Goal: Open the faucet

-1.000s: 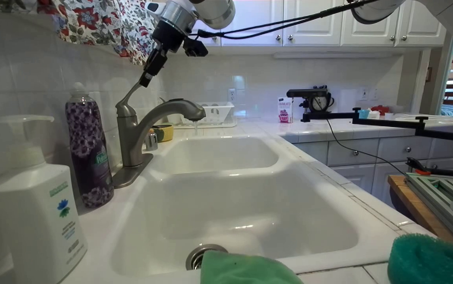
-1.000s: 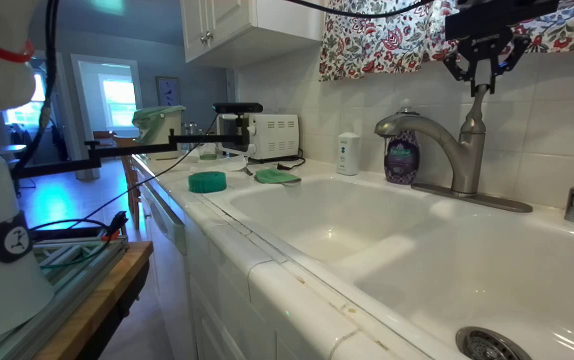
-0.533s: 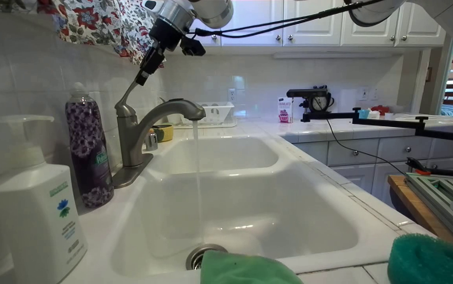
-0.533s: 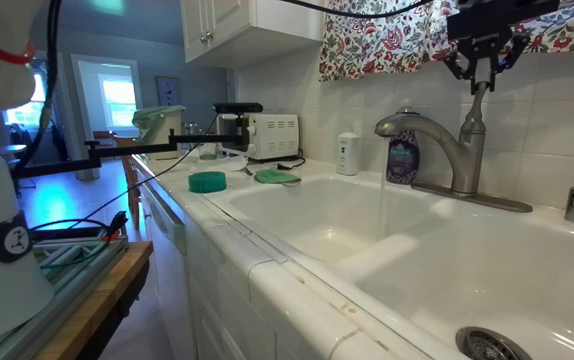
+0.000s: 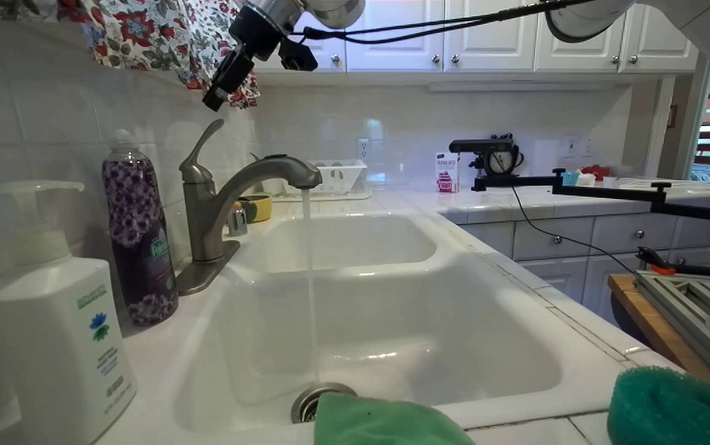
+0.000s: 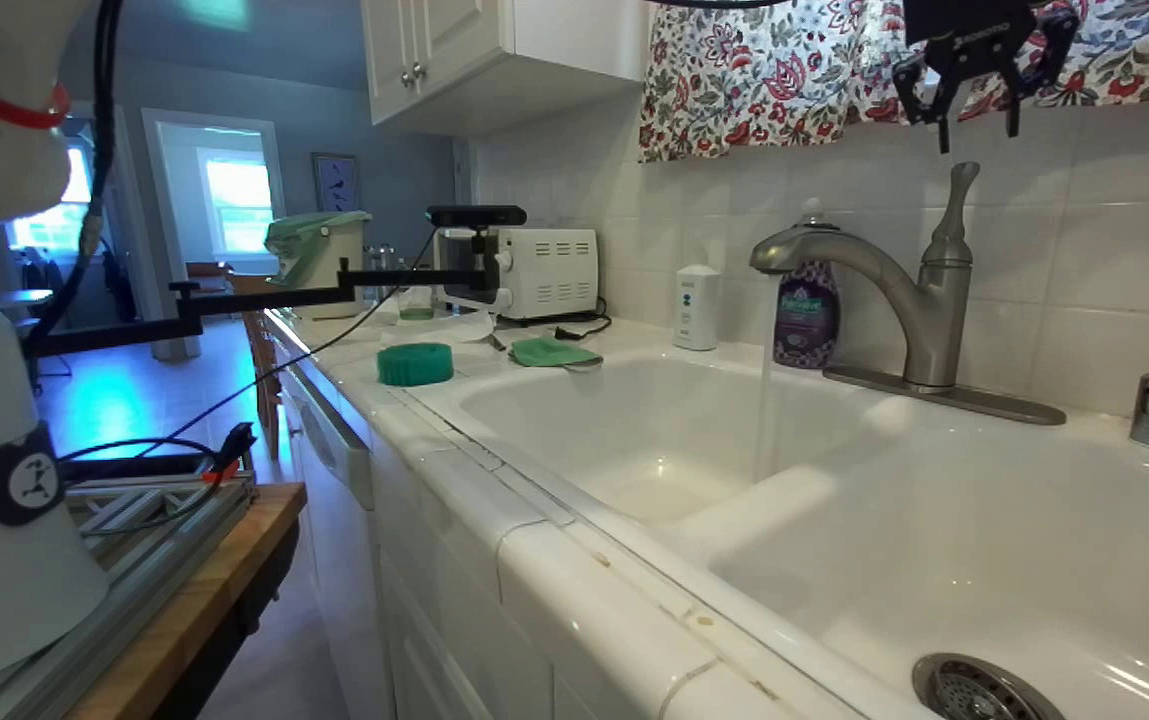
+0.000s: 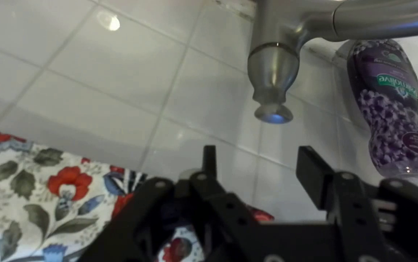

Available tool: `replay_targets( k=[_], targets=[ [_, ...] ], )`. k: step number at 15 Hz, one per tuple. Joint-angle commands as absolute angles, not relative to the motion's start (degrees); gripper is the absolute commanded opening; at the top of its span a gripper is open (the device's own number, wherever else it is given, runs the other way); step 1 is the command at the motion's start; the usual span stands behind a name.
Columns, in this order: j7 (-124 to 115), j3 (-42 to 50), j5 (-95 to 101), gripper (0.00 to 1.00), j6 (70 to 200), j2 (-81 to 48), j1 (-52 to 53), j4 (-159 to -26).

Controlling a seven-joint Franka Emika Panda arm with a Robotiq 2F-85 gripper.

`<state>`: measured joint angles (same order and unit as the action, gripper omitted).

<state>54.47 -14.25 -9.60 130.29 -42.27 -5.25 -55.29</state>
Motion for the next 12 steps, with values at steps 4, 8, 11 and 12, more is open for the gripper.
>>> replay_targets(
  k=[4, 8, 11, 12],
  targets=[
    [49.99, -12.77, -7.64, 1.00, 122.77, -41.47, -3.74, -52.31],
    [39.40, -10.07, -3.78, 1.00, 112.94, -38.76, -0.20, -52.07],
    [31.18, -7.74, 0.80, 1.00, 104.89, -36.89, 2.99, -51.05],
    [28.96, -7.00, 2.48, 1.00, 101.85, -36.37, 4.07, -50.40]
  ],
)
